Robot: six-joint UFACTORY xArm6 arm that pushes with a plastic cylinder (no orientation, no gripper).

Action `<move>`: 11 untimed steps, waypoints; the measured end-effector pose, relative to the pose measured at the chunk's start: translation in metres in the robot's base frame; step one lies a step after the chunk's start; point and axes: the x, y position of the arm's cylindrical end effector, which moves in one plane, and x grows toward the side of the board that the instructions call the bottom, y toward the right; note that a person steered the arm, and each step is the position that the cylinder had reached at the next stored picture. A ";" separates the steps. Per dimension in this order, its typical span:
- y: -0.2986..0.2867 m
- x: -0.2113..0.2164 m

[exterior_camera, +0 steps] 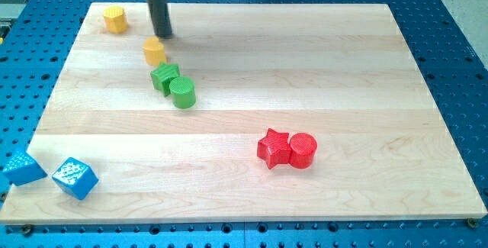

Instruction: Slide the red circle a bit up

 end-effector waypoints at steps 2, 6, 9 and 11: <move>-0.051 0.093; 0.142 0.268; 0.262 0.150; 0.342 0.205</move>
